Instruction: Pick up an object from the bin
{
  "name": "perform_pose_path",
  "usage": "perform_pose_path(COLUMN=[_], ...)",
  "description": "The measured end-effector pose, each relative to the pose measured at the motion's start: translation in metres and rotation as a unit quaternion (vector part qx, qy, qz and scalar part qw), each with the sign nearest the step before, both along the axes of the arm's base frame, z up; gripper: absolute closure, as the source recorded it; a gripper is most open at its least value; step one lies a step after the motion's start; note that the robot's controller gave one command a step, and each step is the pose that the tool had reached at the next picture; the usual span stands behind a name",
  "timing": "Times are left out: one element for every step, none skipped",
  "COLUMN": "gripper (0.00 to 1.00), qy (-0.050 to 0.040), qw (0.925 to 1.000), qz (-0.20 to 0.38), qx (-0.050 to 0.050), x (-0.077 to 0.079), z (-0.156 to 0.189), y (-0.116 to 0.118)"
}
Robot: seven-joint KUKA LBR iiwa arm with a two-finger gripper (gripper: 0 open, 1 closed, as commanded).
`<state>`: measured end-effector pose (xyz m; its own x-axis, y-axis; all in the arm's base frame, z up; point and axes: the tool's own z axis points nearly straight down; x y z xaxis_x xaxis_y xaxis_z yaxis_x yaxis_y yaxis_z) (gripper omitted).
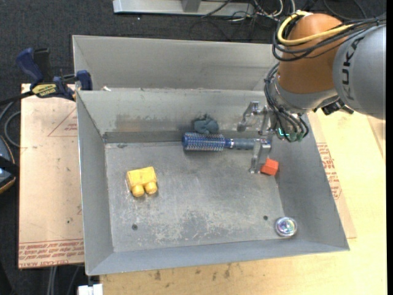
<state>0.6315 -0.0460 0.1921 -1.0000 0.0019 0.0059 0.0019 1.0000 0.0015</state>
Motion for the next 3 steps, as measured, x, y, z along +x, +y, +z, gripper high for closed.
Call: perform_pose_path(gripper=[0.00, 0.00, 0.00], qy=[-0.0064, -0.0051, -0.0046], qw=[0.9994, 0.9995, 0.9923], qz=[-0.034, -0.032, -0.124], qx=[0.000, 0.000, 0.000], x=[0.020, 0.017, 0.008], z=[-0.088, -0.078, -0.057], y=[0.051, 0.056, 0.049])
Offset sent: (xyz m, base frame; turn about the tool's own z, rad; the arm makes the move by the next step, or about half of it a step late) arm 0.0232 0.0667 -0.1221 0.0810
